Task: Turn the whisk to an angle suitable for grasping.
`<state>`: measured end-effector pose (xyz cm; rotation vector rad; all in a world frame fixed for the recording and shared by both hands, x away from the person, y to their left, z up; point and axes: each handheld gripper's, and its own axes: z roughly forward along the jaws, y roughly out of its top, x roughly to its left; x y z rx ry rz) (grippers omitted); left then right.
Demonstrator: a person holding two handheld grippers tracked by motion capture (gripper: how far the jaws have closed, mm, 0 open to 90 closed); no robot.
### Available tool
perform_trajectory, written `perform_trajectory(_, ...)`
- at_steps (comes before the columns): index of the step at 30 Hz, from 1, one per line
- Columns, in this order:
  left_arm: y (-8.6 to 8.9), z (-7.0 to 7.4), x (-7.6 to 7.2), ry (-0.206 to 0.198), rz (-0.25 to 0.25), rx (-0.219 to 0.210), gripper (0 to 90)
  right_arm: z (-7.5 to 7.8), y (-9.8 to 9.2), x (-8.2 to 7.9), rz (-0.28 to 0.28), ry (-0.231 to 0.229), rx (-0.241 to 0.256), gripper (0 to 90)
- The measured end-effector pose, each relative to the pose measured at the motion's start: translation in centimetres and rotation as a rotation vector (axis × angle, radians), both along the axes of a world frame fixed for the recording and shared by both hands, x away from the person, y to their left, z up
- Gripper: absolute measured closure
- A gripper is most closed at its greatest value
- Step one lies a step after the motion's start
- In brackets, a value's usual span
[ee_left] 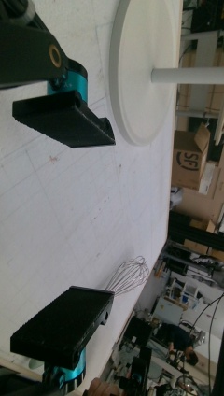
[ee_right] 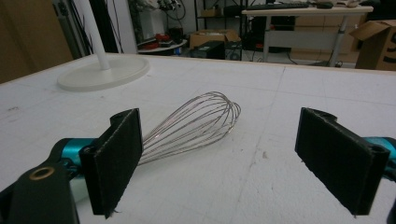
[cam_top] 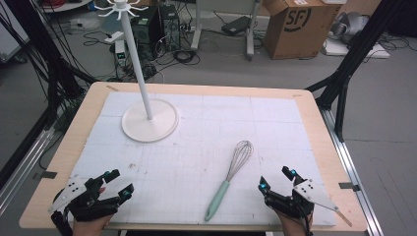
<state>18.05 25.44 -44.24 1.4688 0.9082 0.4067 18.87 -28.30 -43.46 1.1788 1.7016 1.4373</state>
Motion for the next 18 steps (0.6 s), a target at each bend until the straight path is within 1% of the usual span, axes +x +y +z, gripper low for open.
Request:
perform_trajectory(1,-0.2,0.1,0.0,0.007,-0.007,0.005,22.7,0.0,0.0,0.0,-0.001,-0.002,0.0,13.9)
perform_trajectory(2,-0.3,0.2,0.1,0.006,-0.027,0.025,24.5,0.0,0.0,0.0,0.0,-0.004,-0.003,13.9)
perform_trajectory(4,-0.5,0.3,0.1,0.006,-0.033,0.028,26.5,0.0,0.0,0.0,0.003,-0.006,-0.009,13.9)
perform_trajectory(6,-0.5,0.3,0.1,0.004,-0.038,0.021,28.4,0.0,0.1,0.0,0.003,-0.007,-0.011,13.9)
perform_trajectory(7,-0.6,0.4,0.1,0.009,-0.048,-0.008,30.7,0.0,0.1,0.0,0.002,-0.006,-0.012,13.9)
perform_trajectory(8,-0.6,0.4,0.1,0.012,-0.057,-0.026,32.9,0.0,0.1,0.0,0.003,-0.007,-0.011,13.9)
perform_trajectory(9,-0.6,0.6,0.2,0.009,-0.064,-0.031,35.8,0.0,0.1,0.0,0.004,-0.003,-0.009,13.9)
perform_trajectory(11,-0.6,0.8,0.3,0.008,-0.059,-0.038,44.9,0.0,0.2,0.0,0.002,-0.002,-0.008,13.9)
perform_trajectory(12,-0.5,1.0,0.6,0.006,-0.063,-0.063,47.9,0.0,0.2,0.0,0.004,-0.002,-0.013,13.9)
perform_trajectory(14,-0.5,1.1,0.6,0.009,-0.061,-0.062,55.2,-0.1,0.2,0.1,0.006,0.001,-0.013,13.9)
perform_trajectory(15,-0.5,1.1,0.7,0.008,-0.062,-0.051,59.7,-0.1,0.2,0.1,0.009,-0.001,-0.017,13.9)
perform_trajectory(17,-0.6,1.4,0.7,0.001,-0.052,-0.013,69.1,-0.1,0.2,0.1,0.009,-0.002,-0.017,13.9)
perform_trajectory(18,-0.7,1.5,0.6,-0.011,-0.058,0.005,74.4,-0.1,0.3,0.1,0.01,0.0,-0.015,13.9)
